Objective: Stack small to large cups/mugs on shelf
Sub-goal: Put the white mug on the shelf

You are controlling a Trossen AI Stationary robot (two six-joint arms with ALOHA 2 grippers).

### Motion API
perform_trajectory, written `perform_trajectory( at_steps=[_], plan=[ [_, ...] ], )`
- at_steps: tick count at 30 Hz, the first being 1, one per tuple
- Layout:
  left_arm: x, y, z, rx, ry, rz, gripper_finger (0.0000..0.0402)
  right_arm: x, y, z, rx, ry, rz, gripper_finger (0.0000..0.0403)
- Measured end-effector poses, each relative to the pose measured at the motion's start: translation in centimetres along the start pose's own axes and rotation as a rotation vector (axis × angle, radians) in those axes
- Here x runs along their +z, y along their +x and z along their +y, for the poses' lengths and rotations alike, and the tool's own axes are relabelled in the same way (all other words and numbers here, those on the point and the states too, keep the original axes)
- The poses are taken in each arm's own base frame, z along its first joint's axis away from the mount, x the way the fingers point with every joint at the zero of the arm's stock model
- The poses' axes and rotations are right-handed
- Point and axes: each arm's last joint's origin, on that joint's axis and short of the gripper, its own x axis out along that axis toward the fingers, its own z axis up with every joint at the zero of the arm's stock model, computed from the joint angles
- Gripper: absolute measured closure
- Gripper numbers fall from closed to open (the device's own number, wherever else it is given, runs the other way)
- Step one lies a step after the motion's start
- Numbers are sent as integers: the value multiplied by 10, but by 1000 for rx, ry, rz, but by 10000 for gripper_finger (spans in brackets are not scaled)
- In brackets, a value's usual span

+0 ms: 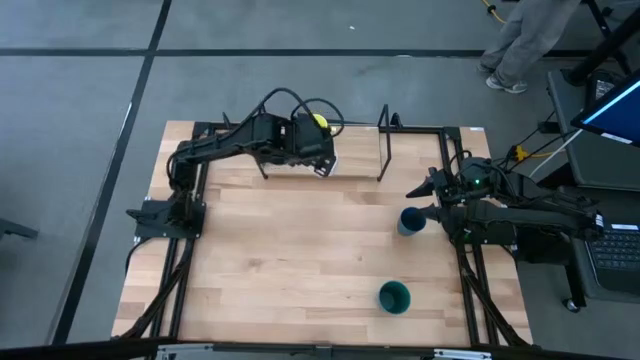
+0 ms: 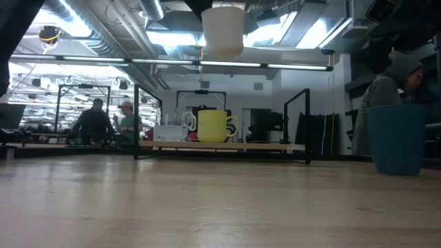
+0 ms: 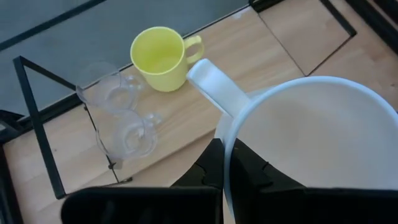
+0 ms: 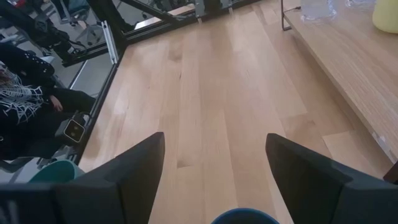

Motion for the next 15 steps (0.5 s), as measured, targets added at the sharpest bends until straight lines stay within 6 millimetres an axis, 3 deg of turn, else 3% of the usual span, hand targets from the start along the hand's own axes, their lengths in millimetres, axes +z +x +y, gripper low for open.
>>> perform_trajectory(
  at_steps=[6, 15],
  plan=[
    [8, 12, 5, -18, 1, 63, 401, 0, 0, 0, 0, 0, 0, 121],
    [-12, 23, -21, -85, 246, 167, 401, 0, 0, 0, 0, 0, 0, 121]
  ],
)
